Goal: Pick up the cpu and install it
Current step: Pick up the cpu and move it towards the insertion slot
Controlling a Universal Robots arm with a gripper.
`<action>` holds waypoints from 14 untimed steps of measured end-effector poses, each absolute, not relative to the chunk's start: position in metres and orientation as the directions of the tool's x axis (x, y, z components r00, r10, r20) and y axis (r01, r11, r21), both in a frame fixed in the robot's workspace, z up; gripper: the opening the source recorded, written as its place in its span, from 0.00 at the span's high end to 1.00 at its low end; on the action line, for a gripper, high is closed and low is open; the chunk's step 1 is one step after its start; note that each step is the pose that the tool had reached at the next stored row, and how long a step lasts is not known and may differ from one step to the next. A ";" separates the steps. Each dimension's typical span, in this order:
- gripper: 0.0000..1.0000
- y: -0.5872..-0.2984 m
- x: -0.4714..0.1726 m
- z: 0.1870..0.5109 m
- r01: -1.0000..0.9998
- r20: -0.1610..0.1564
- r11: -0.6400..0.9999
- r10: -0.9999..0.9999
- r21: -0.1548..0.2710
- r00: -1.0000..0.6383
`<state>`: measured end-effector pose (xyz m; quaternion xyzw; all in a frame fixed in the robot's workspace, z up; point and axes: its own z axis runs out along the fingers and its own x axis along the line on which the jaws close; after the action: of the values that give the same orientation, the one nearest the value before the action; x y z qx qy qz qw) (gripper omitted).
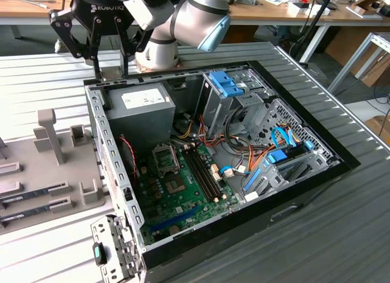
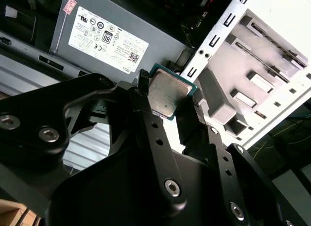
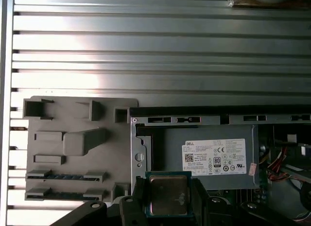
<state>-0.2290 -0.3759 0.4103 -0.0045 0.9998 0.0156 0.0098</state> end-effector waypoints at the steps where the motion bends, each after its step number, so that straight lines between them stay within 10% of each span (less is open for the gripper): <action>1: 0.53 -0.376 -0.228 0.410 -0.009 -0.020 0.999 -0.009 0.031 -1.000; 14: 0.53 -0.376 -0.216 0.407 -0.009 -0.020 0.999 -0.009 0.031 -1.000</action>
<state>-0.2162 -0.3759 0.4071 -0.0045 0.9998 0.0156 0.0097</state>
